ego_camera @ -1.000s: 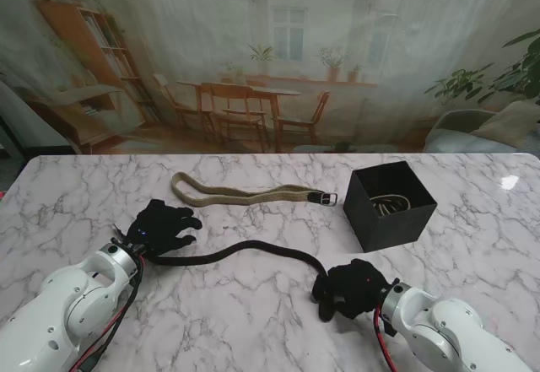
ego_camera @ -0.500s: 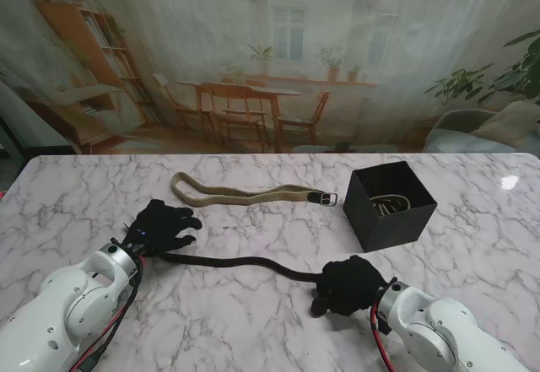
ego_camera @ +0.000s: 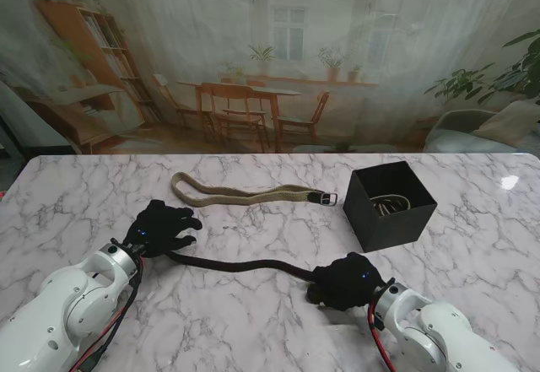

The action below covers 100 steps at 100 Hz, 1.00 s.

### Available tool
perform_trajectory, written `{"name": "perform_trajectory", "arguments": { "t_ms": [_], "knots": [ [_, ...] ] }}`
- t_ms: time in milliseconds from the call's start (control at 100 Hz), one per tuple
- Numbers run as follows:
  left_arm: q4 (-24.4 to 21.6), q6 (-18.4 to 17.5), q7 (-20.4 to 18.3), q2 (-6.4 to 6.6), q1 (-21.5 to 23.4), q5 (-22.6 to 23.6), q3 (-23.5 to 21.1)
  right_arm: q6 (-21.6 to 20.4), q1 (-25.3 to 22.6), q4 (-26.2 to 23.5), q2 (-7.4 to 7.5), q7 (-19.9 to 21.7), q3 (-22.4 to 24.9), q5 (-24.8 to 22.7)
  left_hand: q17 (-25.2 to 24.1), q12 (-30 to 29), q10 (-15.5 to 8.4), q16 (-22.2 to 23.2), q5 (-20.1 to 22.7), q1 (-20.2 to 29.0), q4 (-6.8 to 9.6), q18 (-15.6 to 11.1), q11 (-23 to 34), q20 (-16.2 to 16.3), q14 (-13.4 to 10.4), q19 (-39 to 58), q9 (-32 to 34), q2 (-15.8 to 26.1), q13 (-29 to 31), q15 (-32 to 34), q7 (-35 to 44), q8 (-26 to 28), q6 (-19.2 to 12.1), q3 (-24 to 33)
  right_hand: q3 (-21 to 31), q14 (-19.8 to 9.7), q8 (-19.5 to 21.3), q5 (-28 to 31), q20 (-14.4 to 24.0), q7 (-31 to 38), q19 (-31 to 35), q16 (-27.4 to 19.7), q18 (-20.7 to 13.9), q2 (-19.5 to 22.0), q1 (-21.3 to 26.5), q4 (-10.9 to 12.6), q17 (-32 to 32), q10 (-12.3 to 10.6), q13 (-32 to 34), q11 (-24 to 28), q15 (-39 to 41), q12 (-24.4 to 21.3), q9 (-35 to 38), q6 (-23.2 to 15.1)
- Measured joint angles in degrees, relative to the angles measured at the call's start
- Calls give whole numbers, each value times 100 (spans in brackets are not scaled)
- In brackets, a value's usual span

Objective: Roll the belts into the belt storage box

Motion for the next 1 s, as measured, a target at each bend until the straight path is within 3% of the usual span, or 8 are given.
{"name": "perform_trajectory", "arguments": {
  "t_ms": [70,200,300,400,480,610,700,1000],
  "knots": [
    [2,-7,3,0,0,0,0,-1,25,56,-5,-89,-26,4,0,0,0,0,0,0,0,0,0,0,0,0,0,0,0,0,0,0,0,0,71,25,-310,-1069,4,-1139,73,133,-1,216,0,251,96,-3,351,107,249,-45,474,-185],
    [6,-13,19,0,0,0,-1,-7,77,202,-18,-258,-101,57,0,0,0,0,0,0,0,0,0,0,0,-1,0,0,0,-1,0,0,0,0,69,190,-712,-2175,11,-1312,303,264,-1,256,0,292,451,55,853,147,691,-221,914,-946],
    [8,-14,24,0,0,1,-2,6,88,260,-33,-319,-127,99,0,0,0,0,0,0,0,0,0,0,0,-1,0,0,0,-1,0,0,0,0,64,311,-728,-2229,12,-1245,428,312,1,391,9,321,690,144,997,147,926,-306,1024,-1768],
    [9,-14,25,0,0,2,-2,1,91,278,-44,-324,-136,160,-1,0,0,0,0,0,0,0,0,0,0,-1,0,0,0,-1,0,0,0,0,0,387,-638,-937,12,-598,434,326,5,551,99,321,713,225,1001,113,1045,-353,1032,-2073],
    [9,-14,27,0,1,3,-5,-31,91,283,-50,-313,-131,223,-1,0,0,0,0,0,0,0,0,0,0,-2,-1,0,0,-1,0,0,0,0,-194,398,-1284,-113,-4,184,420,250,-334,434,299,26,705,266,1050,-304,994,-612,1257,-1245],
    [11,-18,34,0,2,4,-7,-87,109,282,-53,-345,-129,117,-1,0,0,0,0,0,0,0,-1,0,0,-2,-1,0,0,-2,0,0,0,0,88,376,-730,285,-37,-4,300,-40,-636,244,-72,-71,653,219,1114,-833,790,-1263,1504,-963],
    [12,-18,34,0,2,4,-7,-138,112,231,-52,-203,-77,90,-1,0,0,0,0,0,0,0,-1,0,0,-2,-1,0,0,-2,0,0,0,0,348,251,322,492,-90,-1026,-18,-212,-901,309,-1013,531,179,112,848,-1262,782,-1656,1353,-859],
    [12,-20,33,-1,4,2,-13,-491,-100,-582,3,1892,504,672,-1,0,1,0,0,0,0,0,-1,0,0,-3,-1,0,-68,-4,0,0,0,0,811,34,386,-881,-729,-2338,-702,-1251,-1282,328,-1377,1060,-970,139,-753,-2244,285,-2299,46,604]
  ]
}}
